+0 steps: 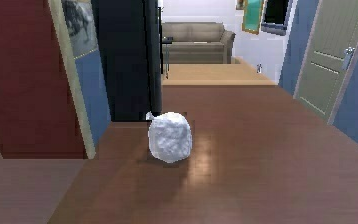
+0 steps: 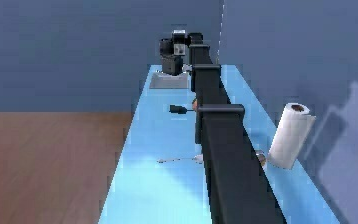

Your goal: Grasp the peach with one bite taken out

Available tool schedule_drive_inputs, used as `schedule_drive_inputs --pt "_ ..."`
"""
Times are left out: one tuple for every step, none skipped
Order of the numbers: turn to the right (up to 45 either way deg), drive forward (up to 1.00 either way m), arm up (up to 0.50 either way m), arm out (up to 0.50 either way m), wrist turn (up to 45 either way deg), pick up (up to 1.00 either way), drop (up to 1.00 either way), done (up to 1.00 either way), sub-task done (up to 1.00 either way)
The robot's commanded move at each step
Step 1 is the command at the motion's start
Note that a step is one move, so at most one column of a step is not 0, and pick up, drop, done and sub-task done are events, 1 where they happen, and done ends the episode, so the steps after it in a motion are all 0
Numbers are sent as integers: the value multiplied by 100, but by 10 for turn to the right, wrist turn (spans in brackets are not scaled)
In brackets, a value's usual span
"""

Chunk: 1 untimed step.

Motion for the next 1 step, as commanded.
schedule_drive_inputs --pt "0 0 -12 0 0 0 0 0 0"
